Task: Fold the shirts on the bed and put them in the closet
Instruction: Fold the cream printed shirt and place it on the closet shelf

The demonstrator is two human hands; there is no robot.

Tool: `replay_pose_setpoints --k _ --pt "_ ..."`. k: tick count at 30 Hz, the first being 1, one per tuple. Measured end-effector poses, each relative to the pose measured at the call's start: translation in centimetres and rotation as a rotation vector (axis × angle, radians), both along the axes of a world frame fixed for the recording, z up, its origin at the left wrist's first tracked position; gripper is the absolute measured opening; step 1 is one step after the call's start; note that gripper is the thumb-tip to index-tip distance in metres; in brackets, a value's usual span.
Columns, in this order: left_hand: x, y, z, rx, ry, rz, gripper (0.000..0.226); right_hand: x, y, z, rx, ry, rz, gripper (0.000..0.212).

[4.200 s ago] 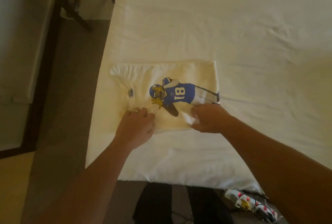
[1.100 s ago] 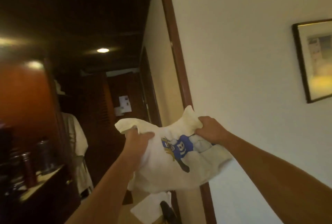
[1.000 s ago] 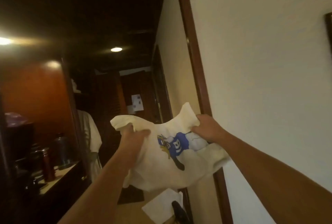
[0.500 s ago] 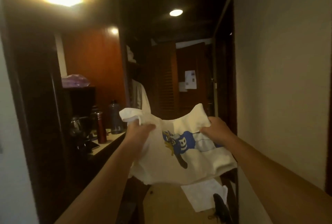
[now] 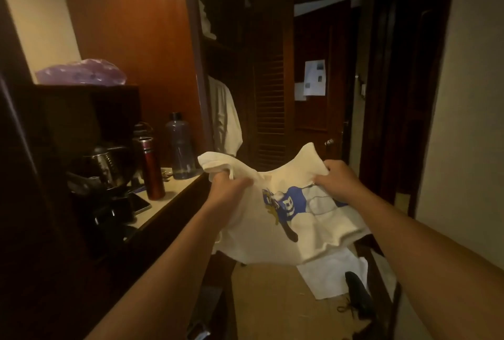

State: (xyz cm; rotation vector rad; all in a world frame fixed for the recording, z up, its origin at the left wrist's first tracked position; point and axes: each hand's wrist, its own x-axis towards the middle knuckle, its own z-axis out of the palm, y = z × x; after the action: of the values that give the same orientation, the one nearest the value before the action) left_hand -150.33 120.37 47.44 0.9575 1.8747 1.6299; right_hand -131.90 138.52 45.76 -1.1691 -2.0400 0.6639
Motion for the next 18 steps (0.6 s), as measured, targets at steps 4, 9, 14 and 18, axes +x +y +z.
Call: replay_pose_setpoints --k 4,9,14,18 --pt "-2.8 5.2 -1.3 -0.003 0.015 -0.066 0.022 -2.7 3.7 -1.5 -0.031 -0.045 -0.035 0.008" --pt "-5.8 12.5 -2.6 -0.033 0.010 -0.080 0.032 -5.3 10.3 -2.8 -0.067 -0.058 -0.026 0.026" --pt "-7.8 20.2 -3.8 -0.032 -0.027 -0.008 0.048 -7.6 19.0 -3.4 -0.048 -0.080 0.002 0.027" --pt "-9.7 27.6 -3.8 -0.001 0.019 0.077 0.042 -10.0 27.2 -2.5 -0.068 -0.078 0.091 0.033"
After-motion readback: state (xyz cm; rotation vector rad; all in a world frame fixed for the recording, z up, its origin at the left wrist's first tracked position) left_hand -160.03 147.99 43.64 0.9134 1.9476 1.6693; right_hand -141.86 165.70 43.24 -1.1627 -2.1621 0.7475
